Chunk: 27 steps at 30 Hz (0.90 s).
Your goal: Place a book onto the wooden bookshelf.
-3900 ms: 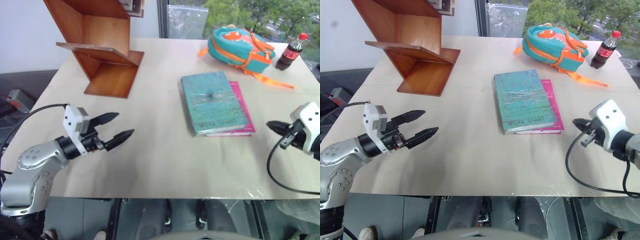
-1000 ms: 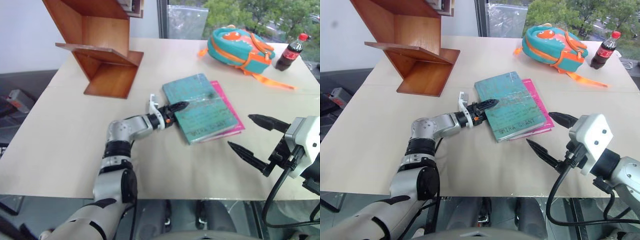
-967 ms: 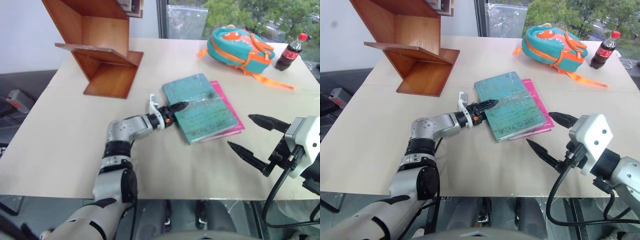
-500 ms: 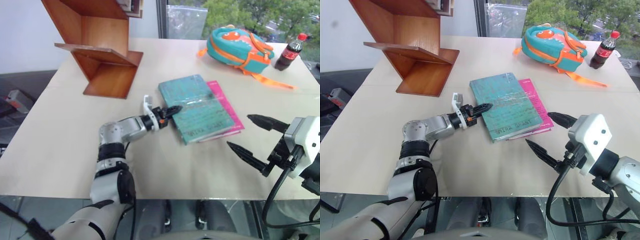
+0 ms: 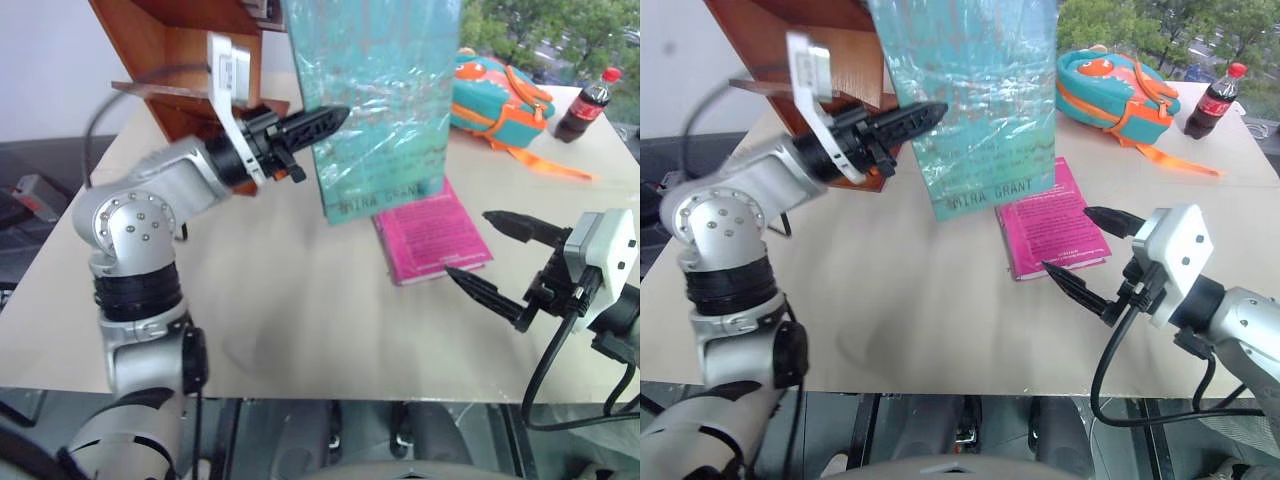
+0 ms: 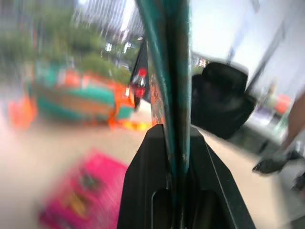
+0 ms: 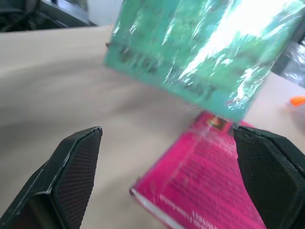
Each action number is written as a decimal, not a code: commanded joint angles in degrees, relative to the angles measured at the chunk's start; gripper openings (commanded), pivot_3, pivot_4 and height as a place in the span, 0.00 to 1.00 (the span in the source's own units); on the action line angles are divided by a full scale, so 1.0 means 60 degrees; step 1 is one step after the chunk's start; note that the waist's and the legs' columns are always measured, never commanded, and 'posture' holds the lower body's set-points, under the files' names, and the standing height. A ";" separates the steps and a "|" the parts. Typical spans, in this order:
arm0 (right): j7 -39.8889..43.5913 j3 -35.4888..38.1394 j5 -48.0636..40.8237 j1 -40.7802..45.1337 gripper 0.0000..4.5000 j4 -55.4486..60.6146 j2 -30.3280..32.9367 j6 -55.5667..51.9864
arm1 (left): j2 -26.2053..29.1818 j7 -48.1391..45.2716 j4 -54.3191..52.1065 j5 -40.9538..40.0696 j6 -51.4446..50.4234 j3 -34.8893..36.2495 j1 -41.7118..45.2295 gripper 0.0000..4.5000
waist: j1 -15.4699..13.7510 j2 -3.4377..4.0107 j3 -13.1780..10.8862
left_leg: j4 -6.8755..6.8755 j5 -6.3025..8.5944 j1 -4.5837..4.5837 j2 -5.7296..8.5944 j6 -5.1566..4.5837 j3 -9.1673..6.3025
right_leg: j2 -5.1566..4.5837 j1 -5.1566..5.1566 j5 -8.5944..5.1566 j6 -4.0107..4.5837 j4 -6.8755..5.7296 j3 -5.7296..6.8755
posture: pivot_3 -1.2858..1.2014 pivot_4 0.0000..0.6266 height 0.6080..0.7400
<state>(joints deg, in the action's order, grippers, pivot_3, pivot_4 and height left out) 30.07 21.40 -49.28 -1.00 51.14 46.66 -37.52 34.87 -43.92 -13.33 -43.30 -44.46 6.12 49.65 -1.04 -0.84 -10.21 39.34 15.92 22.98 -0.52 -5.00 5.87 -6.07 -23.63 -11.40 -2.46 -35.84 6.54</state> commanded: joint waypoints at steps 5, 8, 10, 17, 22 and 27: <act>0.0230 -0.0523 0.0281 0.0766 1.00 -0.0450 -0.0112 0.0469 | 0.2642 -0.2775 0.3914 0.5792 0.9374 -0.1460 0.2142 0.02 | 0.0040 0.0010 -0.0009 | -0.0003 -0.0005 0.0003 -0.0026 -0.0008 0.0023 | 0.0025 -0.0020 -0.0007 0.0011 0.0001 -0.0011 | 0.52 0.24 1.00; 0.0267 -0.0770 0.0455 0.0924 1.00 -0.0605 -0.0217 0.0600 | 0.3277 -0.2996 0.6144 0.7168 1.1238 -0.1937 0.3400 0.02 | 0.0017 0.0004 -0.0010 | -0.0011 -0.0003 0.0007 -0.0024 -0.0015 0.0025 | 0.0021 -0.0024 -0.0008 0.0012 0.0005 -0.0010 | 0.52 0.24 1.00; 0.0264 -0.0946 0.0543 0.1052 1.00 -0.0683 -0.0300 0.0668 | 0.3630 -0.3054 0.7508 0.8095 1.2073 -0.2342 0.4195 0.02 | -0.0002 0.0000 -0.0013 | 0.0004 0.0002 0.0048 -0.0016 -0.0028 0.0005 | 0.0017 -0.0034 -0.0009 0.0006 0.0017 0.0019 | 0.52 0.24 1.00; 0.0344 -0.1256 0.0824 0.1482 1.00 -0.0834 -0.0445 0.0866 | 0.4290 -0.2946 1.0873 1.1265 1.2530 -0.4094 0.6283 0.02 | 0.0015 -0.0024 -0.0025 | 0.0028 0.0002 0.0166 -0.0001 -0.0035 0.0004 | 0.0018 -0.0141 -0.0015 -0.0013 0.0000 0.0036 | 0.52 0.24 1.00; 0.0229 -0.1328 0.0801 0.2202 1.00 -0.0905 -0.0587 0.0963 | 0.4120 -0.2311 1.2423 1.2787 1.2235 -0.4967 0.7439 0.02 | 0.0038 -0.0053 -0.0037 | 0.0026 0.0003 0.0199 -0.0002 -0.0039 0.0004 | 0.0017 -0.0180 -0.0032 -0.0042 -0.0004 0.0031 | 0.52 0.24 1.00; 0.0052 -0.1631 0.0821 0.3224 1.00 -0.1020 -0.0940 0.1053 | 0.4006 -0.1352 1.3591 1.3565 1.2495 -0.5553 0.7624 0.02 | 0.0248 -0.0053 -0.0038 | 0.0032 0.0005 0.0197 -0.0012 -0.0041 0.0014 | 0.0018 -0.0196 -0.0033 -0.0043 -0.0019 0.0014 | 0.52 0.24 1.00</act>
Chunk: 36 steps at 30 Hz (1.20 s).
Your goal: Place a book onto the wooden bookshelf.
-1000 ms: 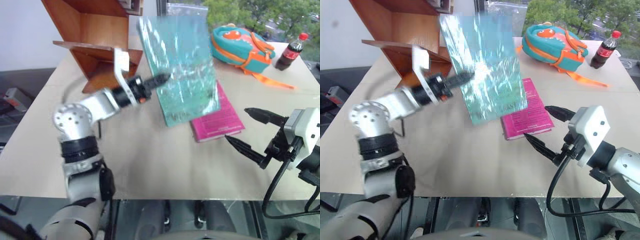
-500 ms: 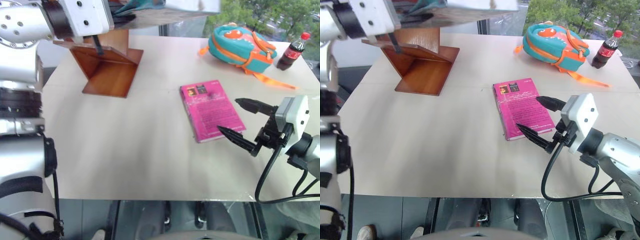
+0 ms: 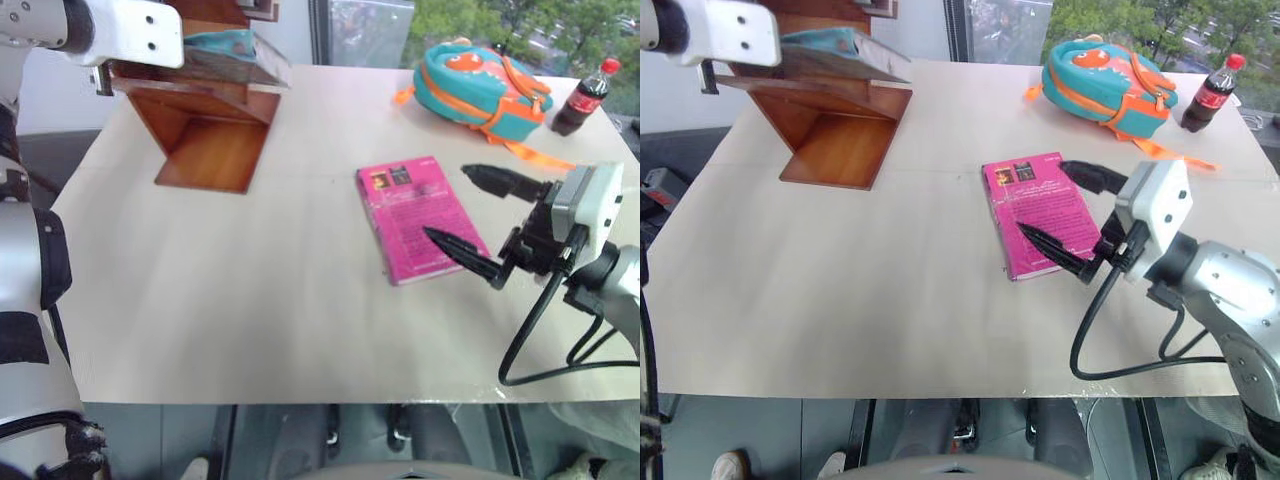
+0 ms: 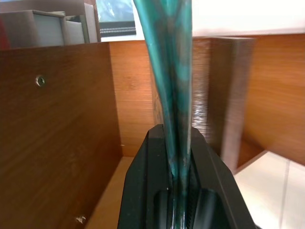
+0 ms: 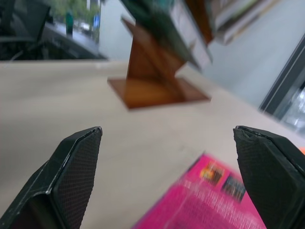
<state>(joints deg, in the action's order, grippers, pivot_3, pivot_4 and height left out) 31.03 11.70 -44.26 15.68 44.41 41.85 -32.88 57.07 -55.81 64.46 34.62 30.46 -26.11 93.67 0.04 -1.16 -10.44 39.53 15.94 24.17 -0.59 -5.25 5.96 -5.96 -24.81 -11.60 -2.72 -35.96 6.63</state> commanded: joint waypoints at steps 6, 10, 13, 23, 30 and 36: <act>-0.0424 -0.0374 0.0035 0.1198 1.00 0.0018 -0.0823 0.0407 | 0.0359 0.0643 0.1075 0.0408 0.0182 -0.0075 0.0234 0.26 | 0.0133 0.0000 0.0000 | 0.0011 -0.0001 -0.0049 -0.0011 0.0000 0.0036 | -0.0001 -0.0001 -0.0003 -0.0001 -0.0076 -0.0044 | 0.52 0.24 1.00; -0.0362 -0.0629 0.0298 0.1180 1.00 -0.0044 -0.1092 0.0599 | 0.0737 0.0151 0.0965 -0.0155 0.0543 0.0406 0.0073 0.59 | 0.0119 -0.0003 -0.0002 | 0.0064 0.0008 -0.0032 -0.0017 -0.0013 0.0046 | -0.0004 -0.0022 -0.0003 0.0001 -0.0120 -0.0058 | 0.52 0.24 1.00; -0.0263 -0.0673 0.0439 0.1236 1.00 -0.0275 -0.1251 0.0805 | 0.1147 -0.1069 0.0619 -0.1239 0.0752 0.1184 -0.0269 0.59 | 0.0107 -0.0003 -0.0001 | 0.0121 0.0023 0.0030 -0.0018 -0.0036 0.0049 | -0.0012 -0.0063 0.0008 0.0017 -0.0139 -0.0059 | 0.52 0.24 1.00; 0.0518 -0.0747 0.0678 0.1005 1.00 -0.1168 -0.1033 0.0762 | 0.1934 -0.4115 -0.7417 -0.8945 -0.7298 0.6199 -0.5445 0.59 | 0.0130 0.0000 0.0003 | 0.0176 0.0025 0.0101 -0.0020 -0.0041 0.0039 | -0.0024 -0.0116 0.0023 0.0034 -0.0168 -0.0059 | 0.52 0.24 1.00; 0.0885 -0.1355 0.2623 -0.0421 1.00 -0.1836 0.0465 0.0646 | -0.1549 0.0620 -1.4805 -1.1836 -1.2230 0.8434 -1.1717 0.59 | 0.0059 0.0057 0.0022 | 0.0203 0.0027 -0.0009 -0.0020 -0.0037 -0.0012 | -0.0028 0.0030 0.0017 0.0029 -0.0154 -0.0061 | 0.52 0.24 1.00; 0.1205 -0.0003 0.3118 -0.2667 1.00 -0.1799 0.1072 0.0839 | -0.4009 0.3048 -1.6513 -1.0783 -1.1575 0.7517 -1.4599 0.59 | -0.0097 0.0050 0.0024 | 0.0211 0.0027 -0.0089 -0.0026 -0.0028 -0.0033 | -0.0019 0.0126 0.0024 0.0039 -0.0147 -0.0047 | 0.52 0.24 1.00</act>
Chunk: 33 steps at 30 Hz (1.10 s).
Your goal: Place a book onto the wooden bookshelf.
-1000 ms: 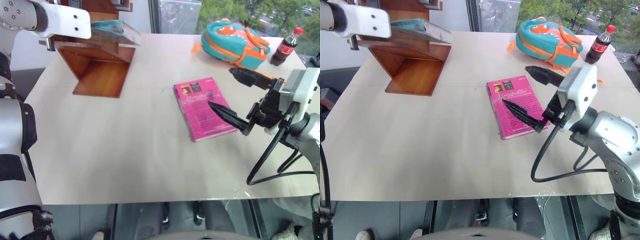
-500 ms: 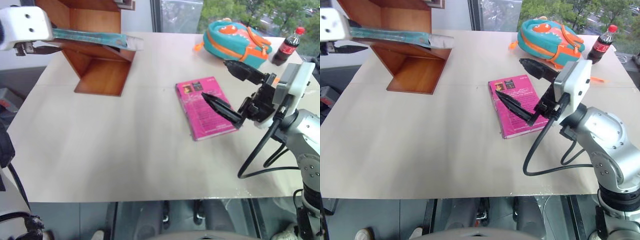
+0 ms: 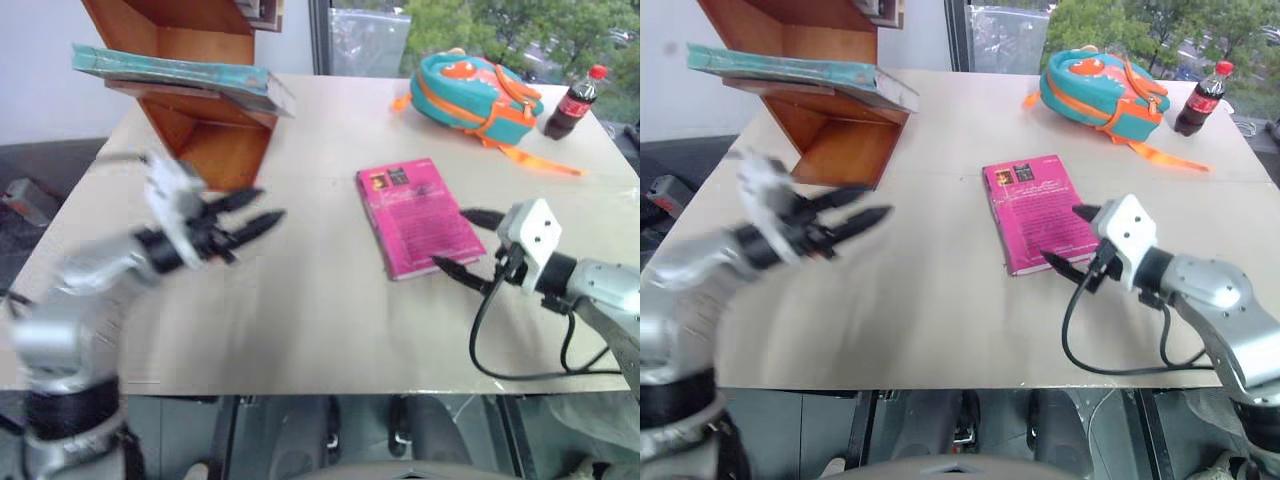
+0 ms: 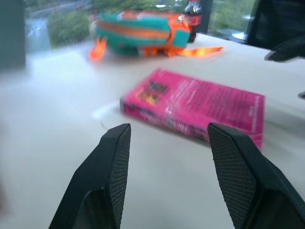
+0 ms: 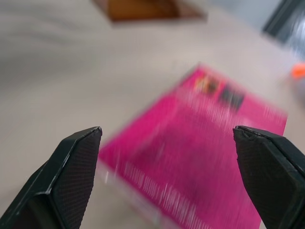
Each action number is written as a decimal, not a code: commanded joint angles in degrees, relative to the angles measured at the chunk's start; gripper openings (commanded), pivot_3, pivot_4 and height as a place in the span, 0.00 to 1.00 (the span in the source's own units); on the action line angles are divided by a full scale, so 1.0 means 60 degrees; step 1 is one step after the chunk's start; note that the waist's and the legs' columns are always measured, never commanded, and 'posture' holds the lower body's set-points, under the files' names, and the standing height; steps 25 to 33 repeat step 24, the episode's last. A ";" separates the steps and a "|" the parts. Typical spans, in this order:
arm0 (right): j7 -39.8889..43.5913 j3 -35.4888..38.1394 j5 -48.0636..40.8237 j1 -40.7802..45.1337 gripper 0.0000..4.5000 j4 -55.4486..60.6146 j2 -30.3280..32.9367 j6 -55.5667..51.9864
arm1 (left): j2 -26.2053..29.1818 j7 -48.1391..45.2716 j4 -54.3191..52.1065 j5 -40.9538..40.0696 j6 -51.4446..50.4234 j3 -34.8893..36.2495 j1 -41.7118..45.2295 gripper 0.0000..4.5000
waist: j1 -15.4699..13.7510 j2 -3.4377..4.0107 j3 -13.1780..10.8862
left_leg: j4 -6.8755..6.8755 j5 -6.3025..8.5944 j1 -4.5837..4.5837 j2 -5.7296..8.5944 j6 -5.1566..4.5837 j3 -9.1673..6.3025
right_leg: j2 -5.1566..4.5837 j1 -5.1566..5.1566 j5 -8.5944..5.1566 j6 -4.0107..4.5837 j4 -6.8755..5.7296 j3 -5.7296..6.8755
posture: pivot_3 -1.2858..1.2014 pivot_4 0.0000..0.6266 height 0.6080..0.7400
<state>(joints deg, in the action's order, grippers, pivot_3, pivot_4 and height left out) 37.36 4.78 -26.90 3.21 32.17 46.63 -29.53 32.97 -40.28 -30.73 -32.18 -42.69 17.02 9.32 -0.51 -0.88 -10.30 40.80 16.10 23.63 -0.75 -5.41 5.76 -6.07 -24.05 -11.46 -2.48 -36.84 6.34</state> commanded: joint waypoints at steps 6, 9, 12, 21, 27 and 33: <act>0.0651 0.3384 0.0241 -0.3073 1.00 0.0633 0.0415 0.0018 | 0.0773 -0.0445 -0.0010 0.1290 0.2570 0.0859 -0.2593 0.59 | -0.0059 0.0041 0.0023 | -0.0008 0.0018 -0.0016 -0.0021 0.0065 -0.0001 | 0.0000 0.0000 -0.0024 0.0042 -0.0002 0.0003 | 0.52 0.24 1.00; 0.0841 0.4253 0.0048 -0.3943 1.00 0.0941 0.0339 -0.0268 | 0.1101 -0.0881 0.0209 0.1196 0.3054 0.1198 -0.3030 0.59 | -0.0063 0.0052 0.0029 | -0.0010 0.0019 -0.0009 -0.0022 0.0065 -0.0001 | -0.0010 -0.0007 -0.0039 0.0022 0.0003 0.0003 | 0.52 0.24 1.00; 0.0982 0.4556 0.0033 -0.4367 1.00 0.1101 0.0324 -0.0361 | 0.1353 -0.1234 0.0565 0.0859 0.3096 0.1427 -0.2945 0.59 | -0.0065 0.0064 0.0037 | -0.0009 0.0021 -0.0004 -0.0024 0.0067 -0.0005 | -0.0041 -0.0014 -0.0038 0.0024 0.0011 0.0005 | 0.52 0.24 1.00; 0.0812 0.4461 -0.0184 -0.4119 1.00 0.1346 0.0215 -0.0704 | 0.1508 -0.1523 0.1030 0.0565 0.3116 0.1179 -0.2564 0.99 | -0.0063 0.0087 0.0049 | -0.0022 0.0022 0.0004 -0.0027 0.0065 -0.0007 | -0.0039 -0.0019 -0.0038 0.0026 0.0019 0.0005 | 0.52 0.24 1.00; 0.0863 0.4498 -0.0255 -0.4101 1.00 0.1423 0.0236 -0.0787 | 0.1574 -0.1579 0.1154 0.0674 0.3170 0.1040 -0.2580 0.99 | -0.0063 0.0087 0.0049 | -0.0033 0.0021 0.0006 -0.0026 0.0065 -0.0007 | -0.0035 -0.0023 -0.0038 0.0026 0.0023 0.0006 | 0.52 0.24 1.00; 0.0863 0.4498 -0.0255 -0.4101 1.00 0.1423 0.0236 -0.0787 | 0.1574 -0.1579 0.1154 0.0674 0.3170 0.1040 -0.2580 0.99 | -0.0063 0.0087 0.0049 | -0.0033 0.0021 0.0006 -0.0026 0.0065 -0.0007 | -0.0035 -0.0023 -0.0038 0.0026 0.0023 0.0006 | 0.52 0.24 1.00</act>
